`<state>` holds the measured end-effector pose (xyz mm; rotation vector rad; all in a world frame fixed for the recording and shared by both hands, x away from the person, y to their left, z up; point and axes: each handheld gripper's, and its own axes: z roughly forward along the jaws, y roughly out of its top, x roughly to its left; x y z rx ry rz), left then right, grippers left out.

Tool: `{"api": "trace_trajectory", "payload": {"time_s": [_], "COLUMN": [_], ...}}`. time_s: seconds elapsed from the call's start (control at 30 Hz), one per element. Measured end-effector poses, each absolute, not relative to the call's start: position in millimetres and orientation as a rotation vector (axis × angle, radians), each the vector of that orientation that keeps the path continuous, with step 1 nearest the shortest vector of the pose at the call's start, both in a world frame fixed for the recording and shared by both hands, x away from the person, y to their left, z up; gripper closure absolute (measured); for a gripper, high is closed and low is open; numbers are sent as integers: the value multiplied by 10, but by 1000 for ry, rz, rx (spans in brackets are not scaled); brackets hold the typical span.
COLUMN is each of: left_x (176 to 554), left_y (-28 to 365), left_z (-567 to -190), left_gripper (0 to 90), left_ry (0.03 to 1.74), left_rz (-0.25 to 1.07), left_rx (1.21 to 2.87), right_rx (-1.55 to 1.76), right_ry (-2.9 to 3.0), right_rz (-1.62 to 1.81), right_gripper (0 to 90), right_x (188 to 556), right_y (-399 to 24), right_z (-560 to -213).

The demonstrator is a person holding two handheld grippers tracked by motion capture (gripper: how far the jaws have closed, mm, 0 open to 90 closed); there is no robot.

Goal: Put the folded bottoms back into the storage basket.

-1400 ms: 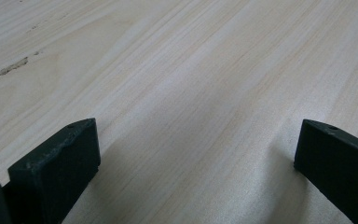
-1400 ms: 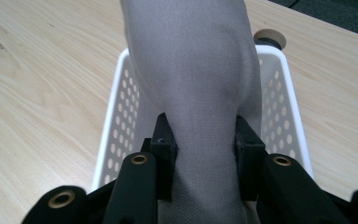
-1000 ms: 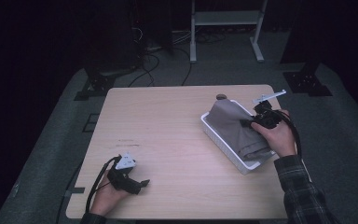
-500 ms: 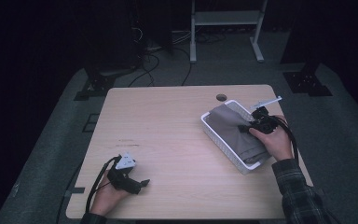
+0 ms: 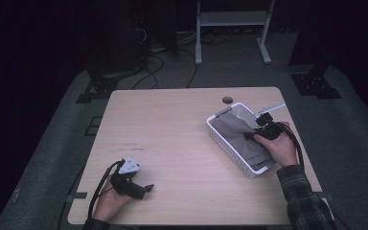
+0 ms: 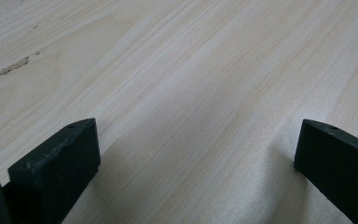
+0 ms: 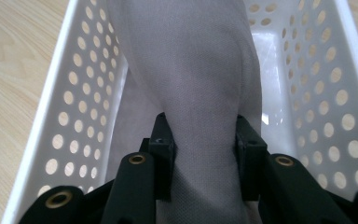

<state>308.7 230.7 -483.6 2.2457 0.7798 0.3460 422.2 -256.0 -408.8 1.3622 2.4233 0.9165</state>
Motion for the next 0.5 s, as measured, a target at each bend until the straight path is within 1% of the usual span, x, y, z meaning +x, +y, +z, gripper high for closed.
{"api": "trace_trajectory", "payload": {"time_s": [0.3,0.5], "left_x": [3088,3088], "left_y": [2307,2307], "left_z": [-4836,-4836], "left_gripper": [0,0], "left_ry": [780,780], "left_rz": [346,346], "left_rx": [2246,2246], "right_rx": [1374,1361], "right_ry": [2430,2437], "right_rz": [854,824], "right_gripper": [631,588], "right_x": [4258,4262], "right_y": [-2528,-2510], "right_z": [-4175,-4200]}}
